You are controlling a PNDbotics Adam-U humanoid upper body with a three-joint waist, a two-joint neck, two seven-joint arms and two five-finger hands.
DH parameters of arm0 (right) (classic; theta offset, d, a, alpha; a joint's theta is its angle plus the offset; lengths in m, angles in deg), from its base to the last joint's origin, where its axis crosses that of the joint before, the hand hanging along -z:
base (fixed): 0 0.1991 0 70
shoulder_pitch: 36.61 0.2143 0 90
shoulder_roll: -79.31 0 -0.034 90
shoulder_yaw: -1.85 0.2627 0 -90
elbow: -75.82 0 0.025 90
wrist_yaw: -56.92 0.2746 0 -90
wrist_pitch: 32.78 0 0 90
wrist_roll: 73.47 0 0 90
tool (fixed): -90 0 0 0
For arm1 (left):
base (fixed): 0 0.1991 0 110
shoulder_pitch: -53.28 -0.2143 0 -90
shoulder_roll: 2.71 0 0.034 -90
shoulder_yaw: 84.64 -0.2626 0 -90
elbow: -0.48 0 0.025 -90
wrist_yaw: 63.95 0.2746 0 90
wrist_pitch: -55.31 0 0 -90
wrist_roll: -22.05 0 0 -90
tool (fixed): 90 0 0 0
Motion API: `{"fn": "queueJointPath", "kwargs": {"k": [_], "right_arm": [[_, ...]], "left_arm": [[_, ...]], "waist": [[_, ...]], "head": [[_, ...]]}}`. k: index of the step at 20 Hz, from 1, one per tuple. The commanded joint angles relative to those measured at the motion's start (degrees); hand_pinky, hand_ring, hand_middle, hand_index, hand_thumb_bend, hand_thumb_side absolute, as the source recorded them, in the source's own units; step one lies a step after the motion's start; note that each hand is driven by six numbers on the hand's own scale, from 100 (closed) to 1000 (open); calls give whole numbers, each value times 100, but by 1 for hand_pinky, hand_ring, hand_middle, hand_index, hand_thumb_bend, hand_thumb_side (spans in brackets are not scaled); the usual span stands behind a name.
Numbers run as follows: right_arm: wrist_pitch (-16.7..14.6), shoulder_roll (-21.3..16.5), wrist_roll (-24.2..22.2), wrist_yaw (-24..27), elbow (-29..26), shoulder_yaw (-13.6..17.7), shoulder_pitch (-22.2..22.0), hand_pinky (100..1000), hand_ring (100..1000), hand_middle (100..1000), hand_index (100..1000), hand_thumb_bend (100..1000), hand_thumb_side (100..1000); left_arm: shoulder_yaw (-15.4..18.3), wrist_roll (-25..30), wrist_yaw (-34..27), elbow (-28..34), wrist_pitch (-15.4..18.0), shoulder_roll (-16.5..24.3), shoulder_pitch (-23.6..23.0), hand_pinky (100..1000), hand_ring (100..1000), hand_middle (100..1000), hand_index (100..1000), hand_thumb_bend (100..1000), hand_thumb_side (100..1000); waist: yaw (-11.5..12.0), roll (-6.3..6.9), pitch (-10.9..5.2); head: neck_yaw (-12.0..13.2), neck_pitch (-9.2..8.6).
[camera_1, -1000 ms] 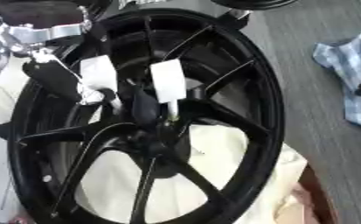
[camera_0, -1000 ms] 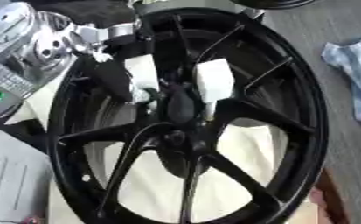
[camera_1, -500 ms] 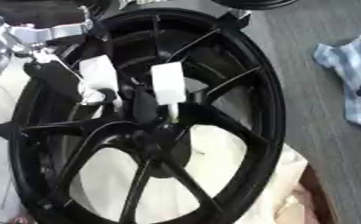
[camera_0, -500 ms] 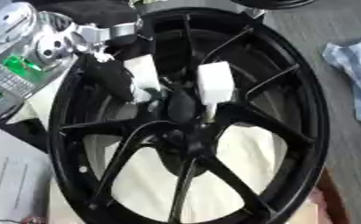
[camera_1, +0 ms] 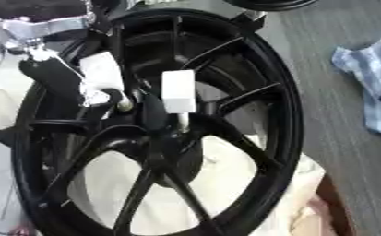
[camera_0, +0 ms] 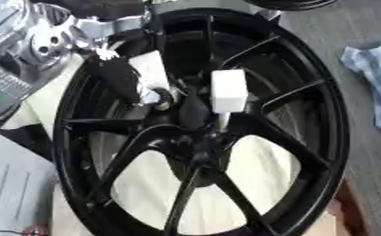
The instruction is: Pull the pin out of the wheel hub.
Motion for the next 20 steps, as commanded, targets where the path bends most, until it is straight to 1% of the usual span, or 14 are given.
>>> {"fn": "queueJointPath", "kwargs": {"k": [1,3,6,7,8,10,13,15,16,18,20], "right_arm": [[0,-102,36,7,-82,78,-17,982,830,610,788,100,589],[3,-100,32,10,-82,73,-13,982,830,610,788,100,588],[3,-93,35,13,-82,75,-15,981,830,609,788,100,586],[-3,-94,35,13,-82,75,-14,981,830,609,788,100,584],[-11,-96,34,13,-82,75,-14,981,830,609,788,100,583],[-25,-98,34,13,-82,77,-20,981,830,609,788,100,581],[-57,-104,45,7,-82,95,-47,980,830,609,787,100,574],[-94,-103,70,4,-82,125,-74,980,829,609,787,100,567],[-119,-106,84,1,-82,141,-87,979,829,609,787,100,564],[-174,-102,110,1,-82,170,-105,979,829,609,787,100,560],[-225,-83,131,8,-82,193,-112,978,829,609,787,100,555]], "left_arm": [[234,1112,-47,163,-1136,225,158,756,561,301,356,311,114],[325,1112,-98,256,-1182,268,168,760,560,300,355,307,114],[553,1112,-197,422,-1299,348,201,759,549,290,355,248,116],[648,1108,-249,483,-1355,379,213,759,545,286,355,166,165],[764,1083,-318,562,-1424,433,222,760,542,284,355,213,117],[1011,968,-481,728,-1570,567,215,762,533,275,354,169,119],[1521,584,-846,935,-1781,898,62,765,522,263,353,106,123],[1896,233,-1133,1012,-1867,1206,-186,766,519,259,353,100,125],[2078,40,-1282,1059,-1886,1402,-381,766,518,258,353,100,124],[2410,-349,-1537,1137,-1905,1822,-890,765,519,258,353,100,123],[2744,-785,-1813,1162,-1857,2221,-1524,766,518,257,354,100,124]], "waist": [[-10,-59,-158],[-13,-65,-157],[-13,-83,-158],[-13,-90,-157],[-10,-98,-156],[4,-115,-157],[63,-145,-160],[124,-171,-162],[155,-183,-161],[211,-214,-159],[244,-267,-147]], "head": [[14,3],[28,-4],[34,-27],[34,-31],[34,-33],[30,-30],[1,-14],[-49,6],[-78,19],[-139,53],[-186,64]]}}
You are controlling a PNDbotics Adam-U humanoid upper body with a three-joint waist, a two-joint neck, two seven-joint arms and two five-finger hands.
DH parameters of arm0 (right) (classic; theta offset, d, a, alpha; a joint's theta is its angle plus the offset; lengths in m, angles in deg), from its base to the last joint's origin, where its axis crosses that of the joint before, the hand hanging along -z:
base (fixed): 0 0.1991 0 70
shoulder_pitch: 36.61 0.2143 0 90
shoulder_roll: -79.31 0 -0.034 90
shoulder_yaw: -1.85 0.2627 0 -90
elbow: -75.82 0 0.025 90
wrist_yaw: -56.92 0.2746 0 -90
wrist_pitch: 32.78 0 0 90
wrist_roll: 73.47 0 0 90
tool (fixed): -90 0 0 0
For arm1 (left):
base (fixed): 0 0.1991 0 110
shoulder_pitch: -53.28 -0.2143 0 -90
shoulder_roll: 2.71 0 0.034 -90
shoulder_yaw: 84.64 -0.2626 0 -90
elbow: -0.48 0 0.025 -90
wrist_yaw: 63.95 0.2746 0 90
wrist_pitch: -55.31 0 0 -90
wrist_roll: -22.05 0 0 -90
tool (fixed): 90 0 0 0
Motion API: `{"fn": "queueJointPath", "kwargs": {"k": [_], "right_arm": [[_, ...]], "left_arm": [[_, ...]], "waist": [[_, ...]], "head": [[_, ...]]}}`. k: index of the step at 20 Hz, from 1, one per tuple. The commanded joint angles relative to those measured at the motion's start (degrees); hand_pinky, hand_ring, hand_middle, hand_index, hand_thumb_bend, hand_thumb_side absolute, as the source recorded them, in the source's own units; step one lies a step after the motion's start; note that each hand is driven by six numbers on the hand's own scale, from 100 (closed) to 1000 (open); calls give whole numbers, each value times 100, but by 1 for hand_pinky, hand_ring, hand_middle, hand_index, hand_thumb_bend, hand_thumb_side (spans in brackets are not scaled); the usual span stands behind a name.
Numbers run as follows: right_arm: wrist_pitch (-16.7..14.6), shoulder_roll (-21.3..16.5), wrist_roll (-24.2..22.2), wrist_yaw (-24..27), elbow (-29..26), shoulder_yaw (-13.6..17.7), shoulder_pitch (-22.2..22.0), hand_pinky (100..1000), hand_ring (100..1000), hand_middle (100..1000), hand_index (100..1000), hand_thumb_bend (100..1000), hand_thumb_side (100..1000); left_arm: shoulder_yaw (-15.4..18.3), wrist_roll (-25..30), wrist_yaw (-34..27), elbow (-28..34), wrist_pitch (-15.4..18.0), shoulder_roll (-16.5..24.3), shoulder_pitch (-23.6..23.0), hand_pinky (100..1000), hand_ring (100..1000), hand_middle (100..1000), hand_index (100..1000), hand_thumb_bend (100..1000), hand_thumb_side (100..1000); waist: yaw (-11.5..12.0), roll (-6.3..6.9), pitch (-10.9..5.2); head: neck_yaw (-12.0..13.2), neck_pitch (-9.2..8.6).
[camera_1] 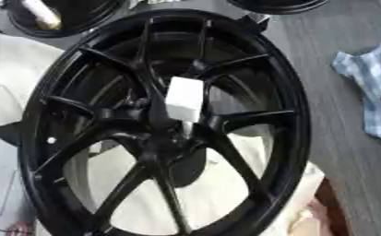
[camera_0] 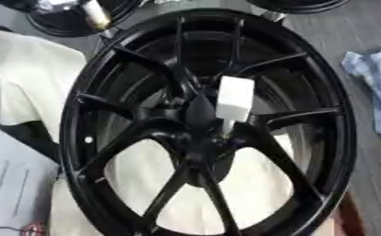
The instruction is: Pull the pin out of the wheel hub.
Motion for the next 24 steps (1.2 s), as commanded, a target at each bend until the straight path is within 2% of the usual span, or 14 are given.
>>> {"fn": "queueJointPath", "kwargs": {"k": [1,3,6,11,13,14,15,16,17,18,20,21,24], "right_arm": [[-98,-72,36,9,-82,103,-21,978,829,609,787,100,553],[-142,-49,54,16,-82,121,-28,977,829,609,787,100,549],[-198,11,87,36,-82,153,-39,977,829,609,786,100,549],[-264,104,117,65,-82,184,-18,975,828,609,786,100,547],[-285,135,126,80,-82,195,-3,975,828,609,786,100,546],[-291,148,130,88,-82,198,2,975,828,609,786,100,545],[-298,160,130,95,-82,198,7,975,828,609,785,100,545],[-306,168,130,98,-82,199,9,974,828,609,785,100,543],[-315,174,130,99,-82,200,7,974,828,609,785,100,543],[-321,183,134,98,-82,205,1,974,828,609,785,100,543],[-326,199,155,98,-82,219,-9,974,828,609,785,100,543],[-329,202,162,98,-82,222,-11,974,827,609,785,100,543],[-338,202,172,100,-82,224,-17,973,827,609,785,100,541]], "left_arm": [[643,73,-454,100,-710,782,-640,766,517,256,354,100,125],[988,-430,-756,103,-608,1017,-1309,770,515,253,354,100,127],[1403,-1187,-1109,104,-525,1145,-2231,770,517,254,356,100,124],[1744,-2278,-1168,104,-638,932,-3521,771,523,257,365,100,125],[1768,-2551,-1244,102,-688,767,-3840,773,534,271,391,100,135],[1761,-2648,-1292,103,-692,689,-3966,787,572,350,492,100,158],[1751,-2724,-1339,103,-667,610,-4079,793,588,383,528,102,220],[1743,-2778,-1371,104,-625,548,-4176,834,696,574,741,225,505],[1735,-2805,-1372,101,-581,506,-4267,860,755,668,816,293,569],[1739,-2818,-1321,88,-545,484,-4343,886,800,756,875,420,658],[1781,-2823,-1150,36,-534,445,-4441,890,822,792,907,511,707],[1812,-2830,-1079,22,-540,429,-4459,889,820,790,907,527,719],[1910,-2964,-980,61,-582,391,-4428,885,809,780,898,486,755]], "waist": [[21,-83,-138],[38,-143,-134],[85,-245,-127],[111,-379,-96],[99,-420,-80],[86,-441,-75],[72,-461,-69],[60,-480,-63],[51,-495,-57],[46,-507,-53],[49,-527,-48],[54,-534,-47],[69,-550,-51]], "head": [[-81,24],[-112,14],[-169,-2],[-177,-46],[-167,-63],[-164,-77],[-161,-94],[-152,-112],[-144,-129],[-141,-142],[-145,-153],[-148,-152],[-157,-155]]}}
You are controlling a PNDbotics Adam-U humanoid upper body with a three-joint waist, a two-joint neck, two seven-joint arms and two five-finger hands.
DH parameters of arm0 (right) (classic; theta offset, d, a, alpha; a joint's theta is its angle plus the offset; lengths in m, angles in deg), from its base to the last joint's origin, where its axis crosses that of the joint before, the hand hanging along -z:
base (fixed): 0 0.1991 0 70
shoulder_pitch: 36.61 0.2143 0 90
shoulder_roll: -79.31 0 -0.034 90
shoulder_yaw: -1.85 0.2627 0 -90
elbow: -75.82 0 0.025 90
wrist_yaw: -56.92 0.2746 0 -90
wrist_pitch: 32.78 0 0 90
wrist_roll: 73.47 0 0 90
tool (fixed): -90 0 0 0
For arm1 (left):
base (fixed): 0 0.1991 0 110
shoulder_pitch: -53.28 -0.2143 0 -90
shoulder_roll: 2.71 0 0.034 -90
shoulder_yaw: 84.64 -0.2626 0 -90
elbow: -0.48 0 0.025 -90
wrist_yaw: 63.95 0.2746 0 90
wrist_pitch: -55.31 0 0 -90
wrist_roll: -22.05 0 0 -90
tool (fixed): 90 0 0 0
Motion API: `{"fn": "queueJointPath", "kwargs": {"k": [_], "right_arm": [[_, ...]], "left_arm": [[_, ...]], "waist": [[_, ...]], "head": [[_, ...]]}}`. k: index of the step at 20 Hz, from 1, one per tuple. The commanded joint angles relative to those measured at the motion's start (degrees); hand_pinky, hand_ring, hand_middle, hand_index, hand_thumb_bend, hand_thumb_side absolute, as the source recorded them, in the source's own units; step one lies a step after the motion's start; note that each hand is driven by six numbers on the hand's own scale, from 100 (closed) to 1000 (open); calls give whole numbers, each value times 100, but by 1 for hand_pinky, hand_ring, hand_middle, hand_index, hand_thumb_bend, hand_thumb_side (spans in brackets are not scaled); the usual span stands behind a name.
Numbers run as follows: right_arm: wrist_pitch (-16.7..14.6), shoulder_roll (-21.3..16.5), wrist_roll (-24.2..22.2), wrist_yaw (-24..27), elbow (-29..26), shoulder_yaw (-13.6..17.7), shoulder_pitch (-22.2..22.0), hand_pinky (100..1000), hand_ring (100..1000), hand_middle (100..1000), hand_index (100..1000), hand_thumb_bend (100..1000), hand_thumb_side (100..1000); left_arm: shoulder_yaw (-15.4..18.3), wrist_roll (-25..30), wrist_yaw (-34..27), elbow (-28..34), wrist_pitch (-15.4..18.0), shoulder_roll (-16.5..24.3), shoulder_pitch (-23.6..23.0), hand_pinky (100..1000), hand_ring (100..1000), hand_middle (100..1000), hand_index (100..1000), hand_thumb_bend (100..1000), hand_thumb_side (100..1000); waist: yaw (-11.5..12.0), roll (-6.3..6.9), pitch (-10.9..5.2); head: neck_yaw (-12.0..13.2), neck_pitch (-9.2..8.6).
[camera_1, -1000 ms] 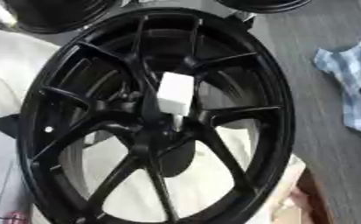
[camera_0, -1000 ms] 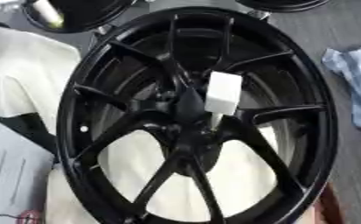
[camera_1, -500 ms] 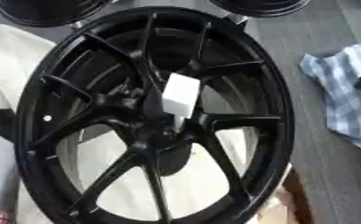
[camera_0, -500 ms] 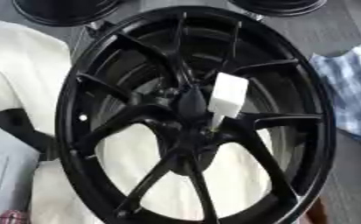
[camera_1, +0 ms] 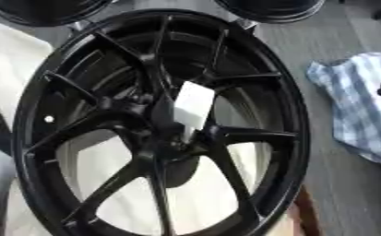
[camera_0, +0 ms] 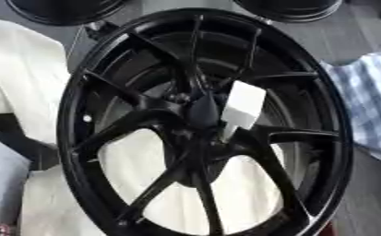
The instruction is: Pull the pin out of the wheel hub.
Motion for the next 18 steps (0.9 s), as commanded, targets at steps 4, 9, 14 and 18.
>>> {"fn": "queueJointPath", "kwargs": {"k": [4,9,14,18], "right_arm": [[-34,-90,22,28,-82,80,-32,973,827,609,784,100,539],[-108,-145,42,35,-82,101,-29,970,826,609,784,100,531],[-274,-239,43,90,-82,126,58,967,826,610,783,100,526],[-392,-297,6,170,-82,127,140,965,825,610,783,100,526]], "left_arm": [[296,-456,-83,96,95,63,191,857,747,703,834,259,766],[612,-2443,-1713,98,2461,-457,612,824,660,605,770,100,756],[423,-3425,-2516,98,5272,-1402,721,838,698,643,795,100,724],[230,-3245,-2102,98,6129,-2246,663,839,707,649,801,100,706]], "waist": [[7,-4,-97],[3,-34,-95],[-27,-84,-79],[-71,-142,-66]], "head": [[-4,-55],[-6,-42],[53,-39],[120,-51]]}}
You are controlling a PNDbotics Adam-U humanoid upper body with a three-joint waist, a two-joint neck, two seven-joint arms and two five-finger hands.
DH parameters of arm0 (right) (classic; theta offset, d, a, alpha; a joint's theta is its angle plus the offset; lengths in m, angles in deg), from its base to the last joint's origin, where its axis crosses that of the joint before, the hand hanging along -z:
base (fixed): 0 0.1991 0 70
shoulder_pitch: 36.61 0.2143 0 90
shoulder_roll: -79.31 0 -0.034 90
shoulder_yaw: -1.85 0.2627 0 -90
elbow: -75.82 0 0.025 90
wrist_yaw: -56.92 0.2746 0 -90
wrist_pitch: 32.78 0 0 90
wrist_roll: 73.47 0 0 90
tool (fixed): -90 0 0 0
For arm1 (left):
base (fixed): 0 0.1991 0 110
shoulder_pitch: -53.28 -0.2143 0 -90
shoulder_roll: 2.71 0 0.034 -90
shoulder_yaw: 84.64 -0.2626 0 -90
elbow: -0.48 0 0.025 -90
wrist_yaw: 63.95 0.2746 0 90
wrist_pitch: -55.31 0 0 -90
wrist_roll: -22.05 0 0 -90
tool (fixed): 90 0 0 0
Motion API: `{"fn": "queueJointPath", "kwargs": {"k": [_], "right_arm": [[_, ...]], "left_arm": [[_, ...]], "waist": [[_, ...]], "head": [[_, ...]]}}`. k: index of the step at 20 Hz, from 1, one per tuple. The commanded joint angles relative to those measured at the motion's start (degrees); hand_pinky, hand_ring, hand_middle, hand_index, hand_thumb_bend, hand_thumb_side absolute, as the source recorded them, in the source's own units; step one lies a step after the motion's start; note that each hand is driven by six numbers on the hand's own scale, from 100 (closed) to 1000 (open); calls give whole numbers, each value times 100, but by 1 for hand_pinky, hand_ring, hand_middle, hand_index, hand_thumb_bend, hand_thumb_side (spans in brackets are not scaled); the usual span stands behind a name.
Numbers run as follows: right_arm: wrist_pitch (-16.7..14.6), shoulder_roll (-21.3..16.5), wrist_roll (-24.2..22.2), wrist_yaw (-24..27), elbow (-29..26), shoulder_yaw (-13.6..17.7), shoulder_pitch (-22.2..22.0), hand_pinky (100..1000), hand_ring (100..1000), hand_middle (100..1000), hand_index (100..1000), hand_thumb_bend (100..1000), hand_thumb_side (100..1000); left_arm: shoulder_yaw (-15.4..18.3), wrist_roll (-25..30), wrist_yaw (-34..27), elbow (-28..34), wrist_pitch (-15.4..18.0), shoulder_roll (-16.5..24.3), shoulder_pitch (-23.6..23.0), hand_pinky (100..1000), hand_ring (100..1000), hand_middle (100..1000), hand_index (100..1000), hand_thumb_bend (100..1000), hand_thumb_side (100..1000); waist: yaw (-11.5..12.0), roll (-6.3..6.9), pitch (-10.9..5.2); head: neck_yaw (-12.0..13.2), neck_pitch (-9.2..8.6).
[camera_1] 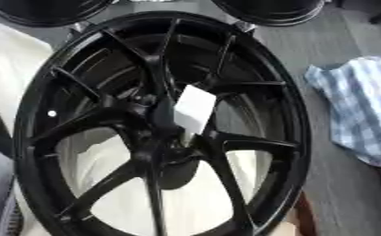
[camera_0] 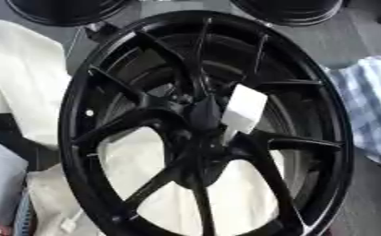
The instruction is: Pull the pin out of the wheel hub.
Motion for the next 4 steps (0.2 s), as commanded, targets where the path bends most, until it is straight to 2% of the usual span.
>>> {"fn": "queueJointPath", "kwargs": {"k": [1,4], "right_arm": [[-110,-217,-30,113,-82,87,73,965,826,610,783,100,527],[-161,-233,-76,179,-82,76,137,964,826,611,783,100,527]], "left_arm": [[-92,100,300,88,570,-532,10,837,706,648,803,100,715],[-199,183,653,88,637,-971,-56,836,702,647,805,100,729]], "waist": [[-22,-10,-62],[-55,-53,-43]], "head": [[66,-56],[86,-79]]}}
